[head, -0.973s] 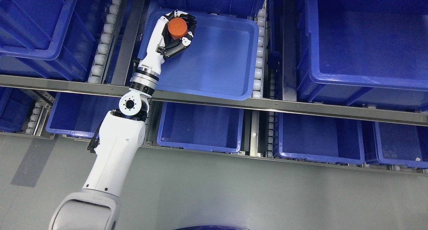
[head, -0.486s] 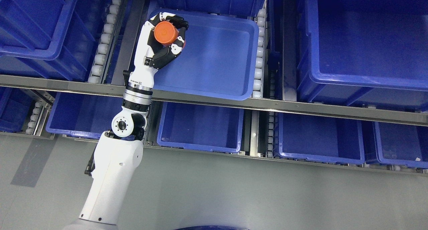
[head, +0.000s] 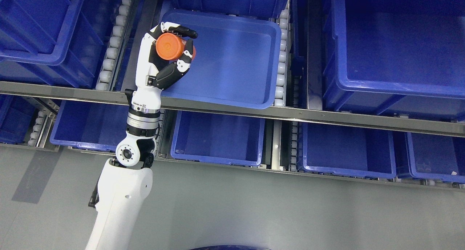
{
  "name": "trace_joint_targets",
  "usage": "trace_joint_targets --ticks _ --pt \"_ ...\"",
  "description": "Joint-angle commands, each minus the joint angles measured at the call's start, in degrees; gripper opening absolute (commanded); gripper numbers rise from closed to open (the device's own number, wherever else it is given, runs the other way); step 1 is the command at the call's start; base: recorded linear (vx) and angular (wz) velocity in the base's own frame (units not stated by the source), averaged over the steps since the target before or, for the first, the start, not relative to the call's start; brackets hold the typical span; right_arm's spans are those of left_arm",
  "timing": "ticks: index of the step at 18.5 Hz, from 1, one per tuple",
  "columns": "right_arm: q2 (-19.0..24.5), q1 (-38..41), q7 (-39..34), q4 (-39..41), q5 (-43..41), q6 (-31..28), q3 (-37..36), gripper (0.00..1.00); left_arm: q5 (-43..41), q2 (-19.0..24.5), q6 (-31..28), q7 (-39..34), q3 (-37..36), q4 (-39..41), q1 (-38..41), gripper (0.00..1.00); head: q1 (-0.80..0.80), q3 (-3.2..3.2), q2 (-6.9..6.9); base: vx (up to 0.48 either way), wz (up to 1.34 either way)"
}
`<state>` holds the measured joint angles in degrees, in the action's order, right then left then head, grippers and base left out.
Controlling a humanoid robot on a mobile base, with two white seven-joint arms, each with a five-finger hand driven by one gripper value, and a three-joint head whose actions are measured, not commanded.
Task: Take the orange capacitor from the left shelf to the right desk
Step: 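Lift the orange capacitor out of the bin with the left hand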
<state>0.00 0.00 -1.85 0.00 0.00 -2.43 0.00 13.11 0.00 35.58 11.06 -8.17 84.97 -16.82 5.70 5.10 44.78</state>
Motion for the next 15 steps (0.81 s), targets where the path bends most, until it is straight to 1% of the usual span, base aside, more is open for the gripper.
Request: trace_joint_targets --ticks 1,4,10,15 --pt "-1.0 -0.17 0.0 1.93 0.26 0.06 -0.62 1.0 0.07 1.67 0.1 0.01 2.62 6.18 2.32 0.01 0.0 0.0 0.0 0.0 0.0" --pt "-1.0 -0.09 0.0 1.93 0.26 0.06 -0.62 1.0 0.16 1.58 0.02 0.01 3.95 6.79 2.67 0.01 0.0 0.0 0.0 0.0 0.0" --pt "-1.0 -0.09 0.0 1.93 0.26 0.06 -0.62 1.0 0.07 1.0 0.02 -0.07 4.3 7.58 2.67 0.01 0.0 0.0 0.0 -0.007 -0.01" --pt "-1.0 -0.09 0.0 1.93 0.26 0.06 -0.62 1.0 0.07 1.0 0.02 -0.07 4.3 9.43 2.32 0.01 0.0 0.0 0.0 -0.143 -0.17"
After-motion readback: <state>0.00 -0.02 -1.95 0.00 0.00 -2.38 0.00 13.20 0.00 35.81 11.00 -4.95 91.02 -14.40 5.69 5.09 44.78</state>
